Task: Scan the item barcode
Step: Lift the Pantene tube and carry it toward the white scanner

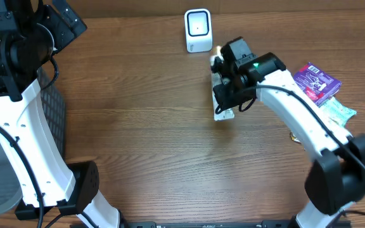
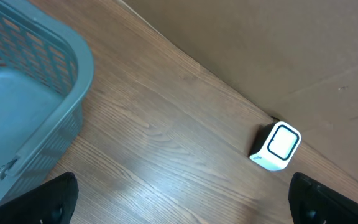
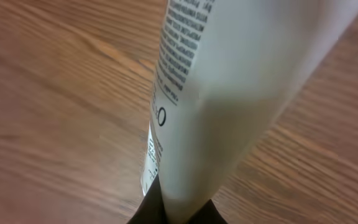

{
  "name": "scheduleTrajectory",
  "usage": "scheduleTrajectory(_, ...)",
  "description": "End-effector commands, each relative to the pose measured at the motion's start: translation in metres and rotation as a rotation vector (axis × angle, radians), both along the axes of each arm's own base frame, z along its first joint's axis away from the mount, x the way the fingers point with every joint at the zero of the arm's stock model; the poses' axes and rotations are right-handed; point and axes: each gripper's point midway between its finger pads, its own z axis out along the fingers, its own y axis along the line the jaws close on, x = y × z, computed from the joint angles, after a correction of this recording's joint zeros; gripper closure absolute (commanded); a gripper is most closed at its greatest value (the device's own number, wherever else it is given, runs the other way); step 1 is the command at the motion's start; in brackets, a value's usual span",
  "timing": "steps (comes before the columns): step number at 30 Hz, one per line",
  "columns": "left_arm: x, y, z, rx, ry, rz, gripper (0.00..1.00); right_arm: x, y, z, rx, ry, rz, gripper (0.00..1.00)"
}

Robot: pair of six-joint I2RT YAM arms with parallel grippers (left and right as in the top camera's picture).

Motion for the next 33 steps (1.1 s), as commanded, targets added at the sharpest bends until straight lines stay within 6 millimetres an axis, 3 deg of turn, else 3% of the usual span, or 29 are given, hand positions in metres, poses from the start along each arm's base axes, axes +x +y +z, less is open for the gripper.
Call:
scheduleTrajectory(1, 0.0, -0.001, 0.001, -0.007, -0.005, 0.002, 0.0, -0.002, 0.027, 0.097, 0.122, -0.218, 0.067, 0.96)
scheduleTrajectory(3, 0.0, -0.001, 0.001, -0.007, -0.005, 0.003, 0.0, -0.007, 0.037, 0.123, 0.197, -0.25, 0.094, 0.96)
scheduleTrajectory(9, 0.0, -0.001, 0.001, -0.007, -0.005, 0.003, 0.0, -0.04, 0.068, 0.224, 0.536, -0.322, 0.245, 0.96)
scheduleTrajectory(13, 0.0, -0.001, 0.001, -0.007, -0.005, 0.002, 0.0, -0.059, 0.073, 0.262, 0.701, -0.34, 0.379, 0.96)
scheduleTrajectory(20, 0.0, -0.001, 0.001, -0.007, -0.005, 0.002, 0.0, -0.073, 0.06, 0.292, 0.916, -0.313, 0.504, 0.96)
scheduleTrajectory(24, 0.0, -0.001, 0.001, -0.007, -0.005, 0.002, 0.0, -0.067, 0.05, 0.298, 0.949, -0.329, 0.502, 0.97)
scheduleTrajectory(33, 0.0, -0.001, 0.001, -0.007, -0.005, 0.003, 0.0, -0.008, 0.018, 0.323, 0.948, -0.464, 0.274, 0.97)
